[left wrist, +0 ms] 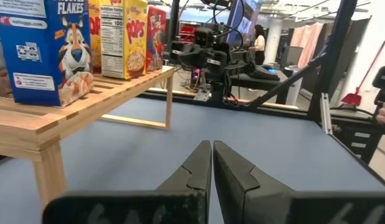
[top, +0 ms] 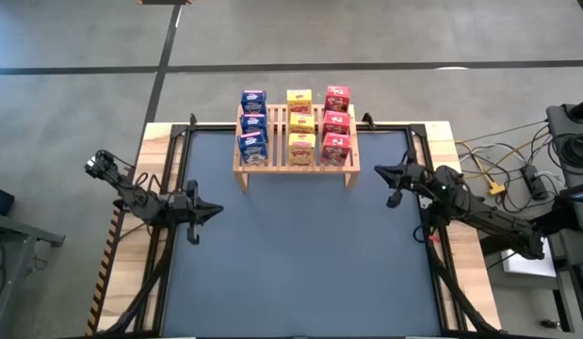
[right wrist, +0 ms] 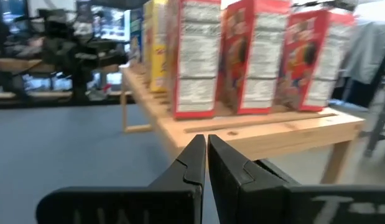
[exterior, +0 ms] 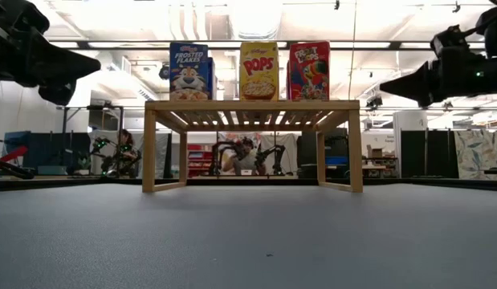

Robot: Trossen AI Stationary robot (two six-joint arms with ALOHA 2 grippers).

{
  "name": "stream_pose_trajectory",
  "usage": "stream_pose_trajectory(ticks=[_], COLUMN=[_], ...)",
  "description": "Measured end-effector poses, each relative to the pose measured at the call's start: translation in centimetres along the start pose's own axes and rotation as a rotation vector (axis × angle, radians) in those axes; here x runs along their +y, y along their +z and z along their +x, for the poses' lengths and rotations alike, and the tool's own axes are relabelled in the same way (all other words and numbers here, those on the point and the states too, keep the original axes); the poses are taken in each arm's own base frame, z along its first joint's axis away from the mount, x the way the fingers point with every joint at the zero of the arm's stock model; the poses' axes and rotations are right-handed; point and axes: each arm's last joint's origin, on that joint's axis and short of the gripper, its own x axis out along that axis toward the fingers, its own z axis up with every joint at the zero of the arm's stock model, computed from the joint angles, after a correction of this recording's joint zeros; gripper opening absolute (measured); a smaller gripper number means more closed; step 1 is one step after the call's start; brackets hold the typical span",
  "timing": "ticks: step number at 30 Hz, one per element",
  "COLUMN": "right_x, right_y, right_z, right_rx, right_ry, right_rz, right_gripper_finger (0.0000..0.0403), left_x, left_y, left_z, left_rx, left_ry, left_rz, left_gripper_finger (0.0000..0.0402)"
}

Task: Stack cereal on shelf
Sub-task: Return to Home Position

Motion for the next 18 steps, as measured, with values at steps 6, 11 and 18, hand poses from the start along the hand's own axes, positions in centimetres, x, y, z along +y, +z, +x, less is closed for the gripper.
stream_pose_trajectory(ticks=[6, 11, 18], right_x=[0.22, 0.26, 0.21], right_y=[-0.49, -0.55, -0.66], right_z=[-0.01, 0.04, 0.09], right_rx=[0.046, 0.052, 0.067], right_ry=[0.061, 0.078, 0.058], right_rz=[0.007, 0.010, 0.057], right_gripper_finger=[0.0009, 0.0009, 0.0009], left_x=[0.00, -0.01, -0.04], left_y=[0.00, 0.08, 0.68], left_z=[0.00, 0.00, -0.04], left_rx=[0.000, 0.004, -0.007], left_ry=[0.000, 0.000, -0.001], left_rz=[0.001, 0.006, -0.005], left_gripper_finger=[0.0000, 0.0000, 0.0000])
